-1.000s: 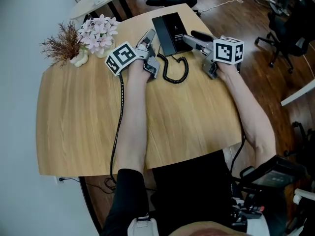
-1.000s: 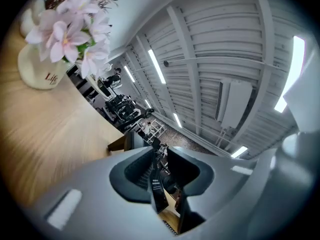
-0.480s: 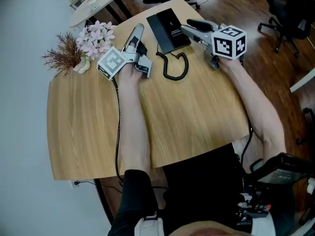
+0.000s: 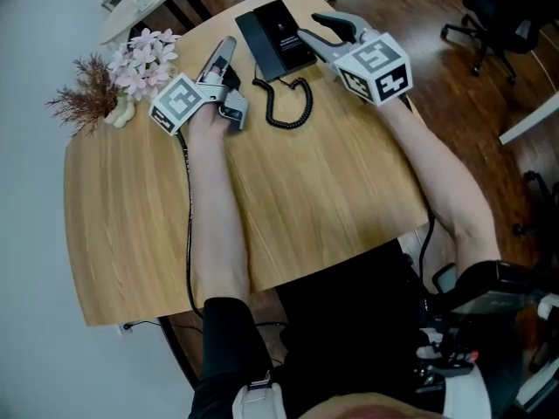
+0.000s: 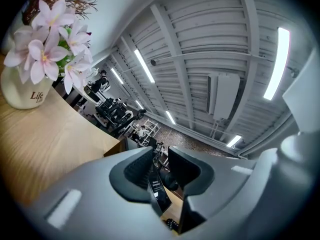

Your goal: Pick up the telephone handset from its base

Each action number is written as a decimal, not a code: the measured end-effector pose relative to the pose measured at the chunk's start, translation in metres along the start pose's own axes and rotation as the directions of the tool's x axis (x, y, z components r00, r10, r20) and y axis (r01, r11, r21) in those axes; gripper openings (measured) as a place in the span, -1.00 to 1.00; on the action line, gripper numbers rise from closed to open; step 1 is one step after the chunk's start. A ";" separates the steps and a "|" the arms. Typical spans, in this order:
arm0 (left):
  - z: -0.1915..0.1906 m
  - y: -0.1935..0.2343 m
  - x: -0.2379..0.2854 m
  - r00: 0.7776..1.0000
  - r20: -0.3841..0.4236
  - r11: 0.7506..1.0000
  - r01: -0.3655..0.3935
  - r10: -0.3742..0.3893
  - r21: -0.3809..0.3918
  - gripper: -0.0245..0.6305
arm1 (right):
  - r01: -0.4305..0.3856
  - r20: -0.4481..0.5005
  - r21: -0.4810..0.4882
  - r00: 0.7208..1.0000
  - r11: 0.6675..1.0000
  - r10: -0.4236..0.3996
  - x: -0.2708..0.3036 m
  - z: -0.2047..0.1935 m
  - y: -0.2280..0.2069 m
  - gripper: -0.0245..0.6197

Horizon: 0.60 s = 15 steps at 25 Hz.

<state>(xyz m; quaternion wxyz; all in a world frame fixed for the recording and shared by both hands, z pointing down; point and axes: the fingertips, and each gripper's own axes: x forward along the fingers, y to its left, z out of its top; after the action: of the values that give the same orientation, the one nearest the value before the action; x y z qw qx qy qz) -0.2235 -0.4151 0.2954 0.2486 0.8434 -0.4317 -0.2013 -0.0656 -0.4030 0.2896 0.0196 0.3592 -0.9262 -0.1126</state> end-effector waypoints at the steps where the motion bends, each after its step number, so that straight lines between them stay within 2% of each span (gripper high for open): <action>1: 0.004 0.002 -0.002 1.000 0.004 1.000 -0.013 0.013 0.000 -0.62 | 0.002 0.019 -0.008 1.000 1.000 -0.002 0.004 0.005 0.000 -0.46; 4: 0.015 0.005 -0.009 0.999 0.014 0.999 -0.040 0.040 0.008 -0.62 | -0.005 0.058 -0.006 0.998 1.000 0.005 0.019 0.016 0.002 -0.45; 10: 0.000 -0.002 0.001 1.000 -0.020 1.000 0.000 0.001 0.031 -0.65 | 0.004 0.023 0.017 1.000 1.000 -0.005 0.009 0.007 -0.003 -0.46; 15: -0.006 -0.003 0.008 0.999 -0.042 0.999 -0.008 0.009 0.038 -0.64 | 0.020 0.025 0.019 0.999 1.000 -0.020 0.002 0.006 -0.006 -0.46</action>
<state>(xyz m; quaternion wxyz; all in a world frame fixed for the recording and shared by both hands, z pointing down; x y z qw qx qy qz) -0.2139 -0.4191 0.2972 0.2423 0.8502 -0.4337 -0.1743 -0.0642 -0.4074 0.2821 0.0036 0.3671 -0.9238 -0.1087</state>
